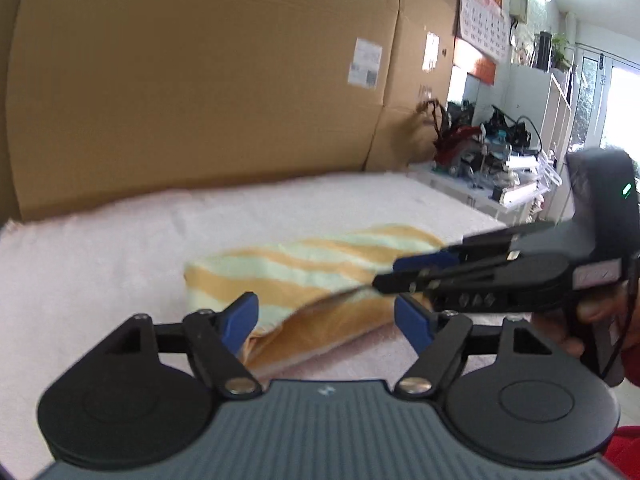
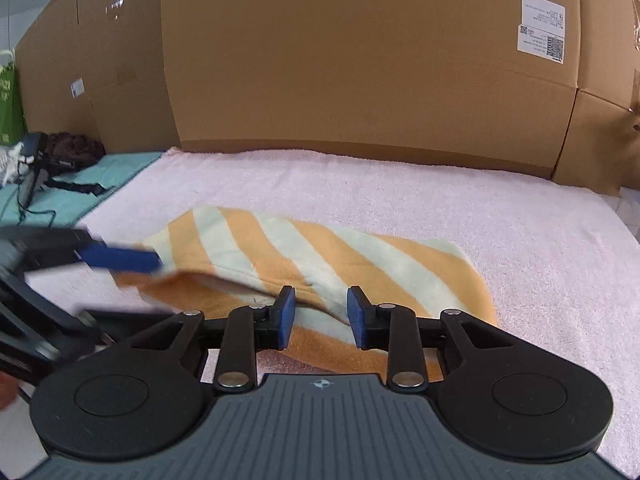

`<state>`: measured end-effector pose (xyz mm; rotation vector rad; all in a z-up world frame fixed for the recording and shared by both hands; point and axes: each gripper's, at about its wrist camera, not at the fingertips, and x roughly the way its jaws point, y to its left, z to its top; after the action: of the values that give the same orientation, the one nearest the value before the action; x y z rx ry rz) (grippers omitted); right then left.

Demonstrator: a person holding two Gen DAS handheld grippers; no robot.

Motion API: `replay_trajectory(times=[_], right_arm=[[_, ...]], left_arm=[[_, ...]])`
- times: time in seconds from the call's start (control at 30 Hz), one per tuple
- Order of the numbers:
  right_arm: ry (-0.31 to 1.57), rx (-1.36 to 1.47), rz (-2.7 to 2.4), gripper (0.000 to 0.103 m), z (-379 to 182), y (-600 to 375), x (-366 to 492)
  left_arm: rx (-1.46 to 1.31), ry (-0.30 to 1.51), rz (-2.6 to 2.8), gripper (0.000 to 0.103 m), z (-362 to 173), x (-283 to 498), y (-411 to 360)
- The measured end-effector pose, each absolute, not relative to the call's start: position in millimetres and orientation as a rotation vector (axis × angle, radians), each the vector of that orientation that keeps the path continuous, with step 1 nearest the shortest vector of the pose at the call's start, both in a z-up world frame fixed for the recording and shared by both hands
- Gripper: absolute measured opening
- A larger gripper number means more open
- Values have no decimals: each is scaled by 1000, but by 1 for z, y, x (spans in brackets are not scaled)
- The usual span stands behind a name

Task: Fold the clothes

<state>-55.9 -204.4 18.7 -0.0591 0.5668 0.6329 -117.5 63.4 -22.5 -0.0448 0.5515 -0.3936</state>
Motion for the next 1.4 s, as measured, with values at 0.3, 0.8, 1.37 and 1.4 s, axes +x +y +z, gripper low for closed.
replay_trajectory(times=[0.3,0.8,1.37,1.4], right_arm=[[615,229,564,31,43,-302,1],[605,196,572,23,2,-248,17],[1199,730,858,46,-45,-350,102],[1210,729,882,47,-45,-348,105]], left_arm=[[0,506,-437,82,3,-130,70],[-96,588,-255,76,-22,-60,73],[-391,838,-439,89,-35,-32,158],[-410,846,-456,92,-36,-30,159]])
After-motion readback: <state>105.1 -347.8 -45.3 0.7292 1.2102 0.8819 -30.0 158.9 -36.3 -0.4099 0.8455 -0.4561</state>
